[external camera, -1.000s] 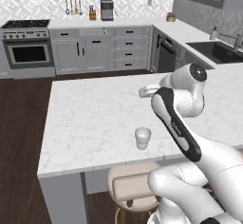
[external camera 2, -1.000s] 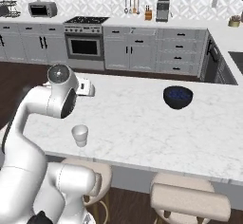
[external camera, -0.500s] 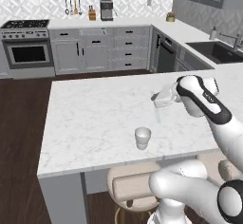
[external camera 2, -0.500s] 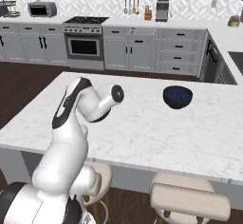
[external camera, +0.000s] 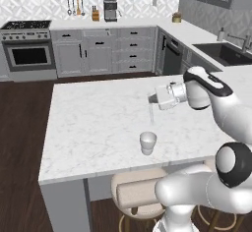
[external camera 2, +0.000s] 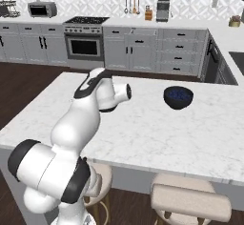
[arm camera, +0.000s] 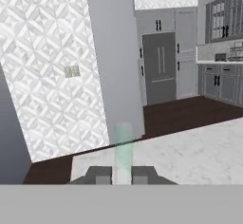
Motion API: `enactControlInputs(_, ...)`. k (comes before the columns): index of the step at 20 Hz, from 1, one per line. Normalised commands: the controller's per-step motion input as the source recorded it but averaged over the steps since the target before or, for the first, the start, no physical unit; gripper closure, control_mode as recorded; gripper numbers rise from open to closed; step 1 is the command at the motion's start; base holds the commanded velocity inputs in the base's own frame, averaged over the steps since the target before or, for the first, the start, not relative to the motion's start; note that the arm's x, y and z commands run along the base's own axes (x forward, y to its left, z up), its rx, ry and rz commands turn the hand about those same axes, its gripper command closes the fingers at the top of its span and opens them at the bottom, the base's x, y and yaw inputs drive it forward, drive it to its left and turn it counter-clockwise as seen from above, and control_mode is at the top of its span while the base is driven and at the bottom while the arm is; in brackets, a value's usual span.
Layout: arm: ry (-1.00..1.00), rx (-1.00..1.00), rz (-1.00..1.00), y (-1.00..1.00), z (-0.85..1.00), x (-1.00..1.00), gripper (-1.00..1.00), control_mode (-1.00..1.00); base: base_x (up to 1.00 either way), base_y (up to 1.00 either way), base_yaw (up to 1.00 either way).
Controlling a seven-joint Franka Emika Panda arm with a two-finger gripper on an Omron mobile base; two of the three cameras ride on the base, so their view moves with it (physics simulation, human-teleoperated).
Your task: Take a straw from the drawer in front and place it inside the glass cup on the dining counter.
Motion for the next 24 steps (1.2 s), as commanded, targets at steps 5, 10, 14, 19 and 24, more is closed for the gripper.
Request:
enactControlInputs(5,0.00,0.05,0.06,0.18,-0.31,0.00,1.00,-1.00,0.00,0.00,0.00)
enactControlInputs(10,0.00,0.03,0.01,0.17,-0.45,0.00,1.00,-1.00,0.00,0.00,0.00)
enactControlInputs(14,0.01,0.02,0.01,0.03,-0.46,0.02,1.00,-1.00,0.00,0.00,0.00)
enactControlInputs(19,0.00,0.00,0.01,0.00,-0.41,0.15,1.00,-1.00,0.00,0.00,0.00)
enactControlInputs(24,0.00,0.00,0.02,0.00,-0.21,0.27,1.00,-1.00,0.00,0.00,0.00)
